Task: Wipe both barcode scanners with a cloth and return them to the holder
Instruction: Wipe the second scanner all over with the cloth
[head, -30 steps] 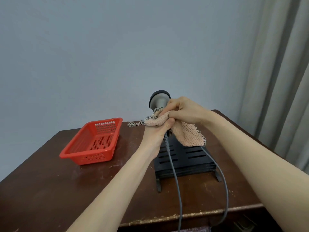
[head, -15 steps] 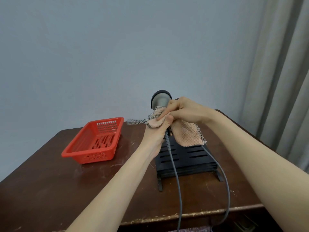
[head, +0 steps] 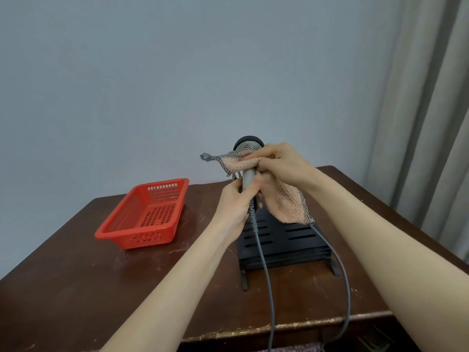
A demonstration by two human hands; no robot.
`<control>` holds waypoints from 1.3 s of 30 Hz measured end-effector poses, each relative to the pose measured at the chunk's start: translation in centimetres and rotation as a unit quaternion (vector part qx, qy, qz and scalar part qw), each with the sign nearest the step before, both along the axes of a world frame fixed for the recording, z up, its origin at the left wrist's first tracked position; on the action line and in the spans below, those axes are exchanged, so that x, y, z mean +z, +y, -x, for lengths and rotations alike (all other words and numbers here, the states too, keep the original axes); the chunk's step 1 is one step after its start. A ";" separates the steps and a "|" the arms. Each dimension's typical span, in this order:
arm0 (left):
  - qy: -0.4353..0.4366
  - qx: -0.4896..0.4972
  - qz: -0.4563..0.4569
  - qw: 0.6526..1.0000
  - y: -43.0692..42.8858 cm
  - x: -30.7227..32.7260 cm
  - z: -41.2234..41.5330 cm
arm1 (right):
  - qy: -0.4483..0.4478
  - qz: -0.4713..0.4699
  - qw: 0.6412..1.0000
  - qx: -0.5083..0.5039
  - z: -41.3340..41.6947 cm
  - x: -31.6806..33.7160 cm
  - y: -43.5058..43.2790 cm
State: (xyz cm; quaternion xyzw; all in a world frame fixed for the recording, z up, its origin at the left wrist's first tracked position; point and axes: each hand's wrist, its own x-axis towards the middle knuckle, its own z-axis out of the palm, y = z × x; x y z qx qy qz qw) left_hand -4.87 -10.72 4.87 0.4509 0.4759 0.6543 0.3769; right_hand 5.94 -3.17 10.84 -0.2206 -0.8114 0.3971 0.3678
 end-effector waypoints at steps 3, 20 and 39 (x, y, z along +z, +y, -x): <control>-0.035 0.008 -0.019 0.999 0.1 -0.1 0.0 | -0.032 0.035 0.999 0.026 -0.2 0.1 -0.2; -0.114 0.041 0.016 0.993 -0.5 0.3 0.3 | 0.139 -0.029 0.979 -0.144 0.9 -0.9 1.0; -0.180 0.066 -0.002 0.981 -0.1 -0.4 -0.3 | -0.008 -0.155 0.971 -0.184 1.8 -0.7 0.5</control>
